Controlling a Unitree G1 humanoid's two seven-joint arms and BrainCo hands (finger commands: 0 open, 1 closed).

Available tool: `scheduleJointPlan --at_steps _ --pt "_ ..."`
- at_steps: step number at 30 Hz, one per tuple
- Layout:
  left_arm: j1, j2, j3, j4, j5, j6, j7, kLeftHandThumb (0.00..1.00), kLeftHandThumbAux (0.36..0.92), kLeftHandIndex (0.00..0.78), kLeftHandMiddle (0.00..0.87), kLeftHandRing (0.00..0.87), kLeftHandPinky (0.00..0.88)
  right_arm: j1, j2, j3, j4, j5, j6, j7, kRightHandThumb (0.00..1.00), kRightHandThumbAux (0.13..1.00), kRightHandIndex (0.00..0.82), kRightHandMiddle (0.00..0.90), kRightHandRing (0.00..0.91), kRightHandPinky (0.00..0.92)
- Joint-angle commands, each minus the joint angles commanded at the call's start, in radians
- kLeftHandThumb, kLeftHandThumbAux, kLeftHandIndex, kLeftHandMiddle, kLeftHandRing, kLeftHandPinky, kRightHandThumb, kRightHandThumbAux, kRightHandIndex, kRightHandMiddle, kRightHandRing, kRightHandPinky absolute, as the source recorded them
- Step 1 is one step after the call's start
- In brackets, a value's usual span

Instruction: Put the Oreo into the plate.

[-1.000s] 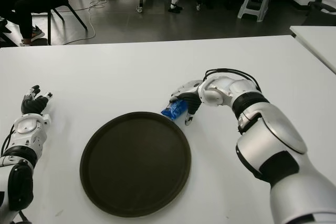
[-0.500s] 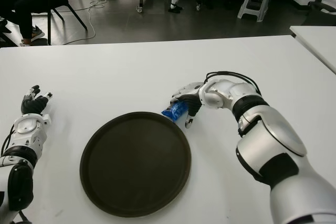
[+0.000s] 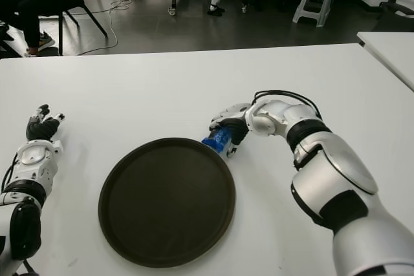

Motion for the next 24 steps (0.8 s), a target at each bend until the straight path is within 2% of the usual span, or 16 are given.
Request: scheduleJointPlan --at_steps 12,19,24 --pt "0.002 0.003 0.003 0.0 -0.005 0.001 -0.011 0.127 0.713 0.0 0.024 0.017 0.039 0.015 0.002 -0.022 -0.007 0.021 0.005 0.022 0.104 0.631 0.0 0.0 0.0 0.03" --pt "0.002 0.005 0.003 0.0 -0.004 0.001 -0.015 0.142 0.711 0.0 0.019 0.015 0.037 0.04 0.013 -0.02 0.005 0.02 0.032 -0.019 0.09 0.626 0.0 0.0 0.0 0.052" --pt "0.003 0.006 0.0 0.001 0.0 0.002 -0.011 0.144 0.715 0.0 0.016 0.014 0.04 0.041 0.009 -0.017 0.004 0.02 0.02 -0.039 0.088 0.634 0.0 0.0 0.0 0.062"
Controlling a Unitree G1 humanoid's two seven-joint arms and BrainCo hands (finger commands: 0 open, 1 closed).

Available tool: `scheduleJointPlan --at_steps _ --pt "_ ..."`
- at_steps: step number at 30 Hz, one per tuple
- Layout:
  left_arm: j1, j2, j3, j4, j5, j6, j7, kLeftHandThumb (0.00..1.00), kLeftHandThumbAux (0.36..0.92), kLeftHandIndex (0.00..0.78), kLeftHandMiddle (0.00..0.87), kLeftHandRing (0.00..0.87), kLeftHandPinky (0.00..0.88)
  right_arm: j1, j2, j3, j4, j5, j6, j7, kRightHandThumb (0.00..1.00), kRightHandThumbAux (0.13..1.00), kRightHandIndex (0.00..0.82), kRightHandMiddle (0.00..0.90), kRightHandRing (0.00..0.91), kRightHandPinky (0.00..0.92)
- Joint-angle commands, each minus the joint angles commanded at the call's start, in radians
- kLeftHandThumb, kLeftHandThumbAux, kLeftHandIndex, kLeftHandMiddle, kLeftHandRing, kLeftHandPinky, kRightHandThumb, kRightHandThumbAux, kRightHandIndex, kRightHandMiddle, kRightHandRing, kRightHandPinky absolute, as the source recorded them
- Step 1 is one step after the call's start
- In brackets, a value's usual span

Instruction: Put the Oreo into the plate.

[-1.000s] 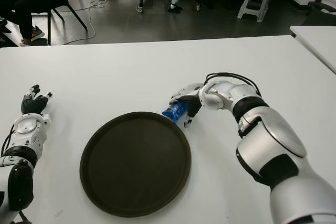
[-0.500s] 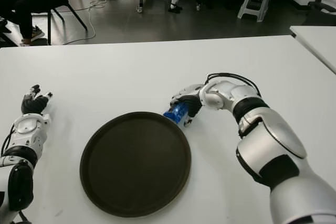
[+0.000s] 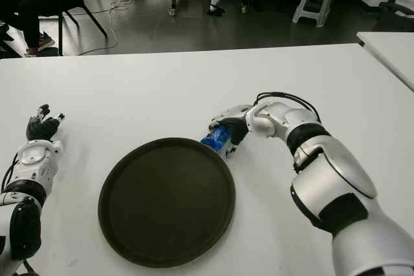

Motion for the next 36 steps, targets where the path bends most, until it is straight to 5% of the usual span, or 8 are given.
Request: scheduleJointPlan --at_steps 15,21,27,29,32,36 --pt "-0.001 -0.002 0.007 0.0 -0.007 0.004 0.002 0.145 0.715 0.0 0.03 0.024 0.046 0.002 0.001 0.001 0.0 0.0 0.01 -0.01 0.126 0.665 0.0 0.0 0.0 0.033" --pt "-0.001 -0.002 0.011 -0.001 -0.011 0.001 -0.002 0.148 0.715 0.0 0.032 0.026 0.049 0.001 -0.005 0.03 -0.007 -0.032 0.014 -0.087 0.114 0.711 0.014 0.069 0.078 0.088" --pt "0.0 -0.001 0.012 -0.001 -0.012 -0.002 -0.008 0.152 0.723 0.0 0.027 0.021 0.048 0.0 -0.008 0.062 -0.004 -0.07 0.011 -0.185 0.205 0.769 0.231 0.298 0.303 0.346" --pt "0.001 -0.001 0.012 -0.002 -0.011 -0.001 -0.011 0.152 0.724 0.0 0.028 0.022 0.047 -0.001 -0.008 0.068 -0.001 -0.074 0.011 -0.203 0.487 0.745 0.34 0.376 0.384 0.433" --pt "0.0 0.0 0.01 -0.001 -0.009 0.002 -0.012 0.148 0.713 0.0 0.029 0.027 0.049 0.001 -0.006 0.073 0.002 -0.076 0.012 -0.233 0.628 0.729 0.398 0.502 0.517 0.552" --pt "0.0 0.001 0.01 -0.001 -0.009 0.003 -0.013 0.147 0.705 0.0 0.029 0.031 0.054 0.0 -0.006 0.084 0.002 -0.092 0.016 -0.271 0.687 0.72 0.423 0.618 0.633 0.652"
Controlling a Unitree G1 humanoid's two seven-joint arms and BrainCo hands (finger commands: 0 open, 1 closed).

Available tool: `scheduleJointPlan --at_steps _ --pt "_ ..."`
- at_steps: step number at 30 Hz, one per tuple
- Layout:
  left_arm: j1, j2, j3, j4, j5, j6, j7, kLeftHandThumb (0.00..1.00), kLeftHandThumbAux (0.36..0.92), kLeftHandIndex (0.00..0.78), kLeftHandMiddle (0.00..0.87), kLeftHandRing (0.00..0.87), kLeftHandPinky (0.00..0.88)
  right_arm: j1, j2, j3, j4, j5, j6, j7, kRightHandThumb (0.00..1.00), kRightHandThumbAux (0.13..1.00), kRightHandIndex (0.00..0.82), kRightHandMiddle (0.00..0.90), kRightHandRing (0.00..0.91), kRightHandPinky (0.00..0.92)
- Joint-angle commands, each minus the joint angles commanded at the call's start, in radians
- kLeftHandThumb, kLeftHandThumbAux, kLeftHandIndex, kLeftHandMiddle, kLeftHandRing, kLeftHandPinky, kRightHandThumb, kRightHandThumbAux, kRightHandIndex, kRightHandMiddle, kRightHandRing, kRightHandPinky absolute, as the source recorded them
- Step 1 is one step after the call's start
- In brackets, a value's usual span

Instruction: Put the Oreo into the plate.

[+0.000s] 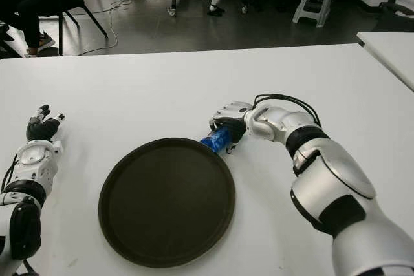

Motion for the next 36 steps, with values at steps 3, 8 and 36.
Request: scheduleJointPlan --at_steps 3,8,36 --pt "0.0 0.0 0.003 0.0 -0.003 -0.001 0.0 0.149 0.709 0.0 0.027 0.028 0.054 -0.003 -0.002 0.014 -0.003 -0.017 0.013 -0.024 0.699 0.718 0.428 0.659 0.668 0.66" --pt "0.001 0.001 0.001 0.0 0.0 -0.002 0.002 0.152 0.711 0.0 0.028 0.024 0.046 -0.023 0.002 0.044 -0.004 -0.04 0.045 -0.001 0.702 0.718 0.431 0.694 0.696 0.675" --pt "-0.001 0.001 -0.007 0.0 0.006 0.003 0.013 0.154 0.713 0.0 0.033 0.041 0.072 -0.019 0.018 0.017 -0.018 -0.011 0.133 0.104 0.707 0.716 0.437 0.752 0.743 0.716"
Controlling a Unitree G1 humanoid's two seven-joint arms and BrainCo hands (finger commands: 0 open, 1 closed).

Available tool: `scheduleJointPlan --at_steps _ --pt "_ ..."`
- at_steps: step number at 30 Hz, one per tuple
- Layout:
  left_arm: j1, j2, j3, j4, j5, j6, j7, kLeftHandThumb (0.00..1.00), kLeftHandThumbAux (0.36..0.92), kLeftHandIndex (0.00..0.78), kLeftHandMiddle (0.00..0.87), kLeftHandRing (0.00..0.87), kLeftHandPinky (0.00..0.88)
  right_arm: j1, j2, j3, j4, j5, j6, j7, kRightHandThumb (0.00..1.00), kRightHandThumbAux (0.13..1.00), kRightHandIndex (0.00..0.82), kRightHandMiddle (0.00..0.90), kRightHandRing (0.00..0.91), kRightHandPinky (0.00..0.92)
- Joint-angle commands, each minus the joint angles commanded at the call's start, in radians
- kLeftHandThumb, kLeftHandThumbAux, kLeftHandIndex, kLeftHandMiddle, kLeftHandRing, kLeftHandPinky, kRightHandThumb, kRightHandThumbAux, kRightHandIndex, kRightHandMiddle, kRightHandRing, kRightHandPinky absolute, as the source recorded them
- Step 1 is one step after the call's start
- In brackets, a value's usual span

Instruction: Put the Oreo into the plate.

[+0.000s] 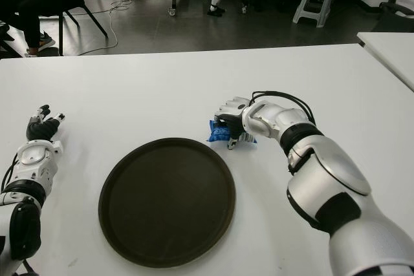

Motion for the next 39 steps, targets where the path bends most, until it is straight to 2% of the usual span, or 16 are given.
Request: scheduleJointPlan --at_steps 9,17,21,24,26,28,29,31,32,35,39 --pt "0.0 0.0 -0.004 0.0 0.004 0.001 -0.001 0.139 0.709 0.0 0.031 0.038 0.063 -0.002 -0.002 -0.024 -0.002 0.017 0.005 0.027 0.71 0.714 0.436 0.748 0.742 0.729" --pt "0.001 0.0 -0.005 0.0 0.005 -0.002 -0.007 0.141 0.715 0.0 0.018 0.014 0.041 -0.004 -0.006 -0.03 -0.004 0.017 0.0 -0.016 0.712 0.712 0.439 0.772 0.765 0.751" --pt "0.001 -0.002 -0.001 0.0 0.0 -0.005 -0.009 0.152 0.711 0.0 0.02 0.013 0.041 -0.007 -0.008 -0.062 -0.005 0.044 -0.003 -0.032 0.714 0.711 0.439 0.78 0.775 0.759" --pt "-0.001 -0.003 0.001 0.0 -0.003 -0.004 -0.009 0.157 0.709 0.0 0.02 0.016 0.048 -0.006 -0.009 -0.077 -0.007 0.052 -0.002 -0.044 0.715 0.71 0.439 0.777 0.771 0.726" --pt "-0.001 -0.003 0.004 0.0 -0.005 -0.005 -0.01 0.16 0.707 0.0 0.021 0.019 0.051 -0.003 -0.009 -0.085 -0.008 0.057 0.0 -0.054 0.713 0.71 0.438 0.75 0.742 0.646" --pt "-0.001 -0.004 0.006 0.0 -0.007 -0.005 -0.011 0.162 0.706 0.0 0.022 0.021 0.052 0.0 -0.009 -0.092 -0.01 0.062 0.003 -0.065 0.713 0.71 0.438 0.742 0.734 0.645" --pt "-0.001 -0.004 0.007 0.0 -0.008 -0.005 -0.011 0.158 0.705 0.0 0.022 0.021 0.052 0.001 -0.009 -0.096 -0.011 0.065 0.004 -0.069 0.712 0.71 0.438 0.733 0.704 0.574" --pt "-0.002 -0.004 0.007 0.0 -0.008 -0.004 -0.012 0.149 0.706 0.0 0.024 0.023 0.05 0.005 -0.011 -0.114 -0.015 0.079 0.001 -0.081 0.712 0.71 0.438 0.726 0.684 0.525" --pt "-0.002 -0.004 0.006 0.0 -0.007 -0.003 -0.013 0.141 0.709 0.0 0.026 0.023 0.048 0.006 -0.011 -0.122 -0.018 0.085 -0.002 -0.085 0.713 0.709 0.439 0.753 0.718 0.607" --pt "-0.003 -0.004 0.007 0.001 -0.008 -0.001 -0.014 0.132 0.712 0.0 0.026 0.021 0.041 0.009 -0.012 -0.138 -0.02 0.102 -0.009 -0.09 0.715 0.709 0.441 0.797 0.773 0.72" --pt "-0.003 -0.004 0.007 0.001 -0.008 -0.003 -0.016 0.132 0.714 0.0 0.024 0.017 0.036 0.009 -0.012 -0.153 -0.025 0.113 -0.015 -0.086 0.717 0.709 0.442 0.824 0.803 0.769"
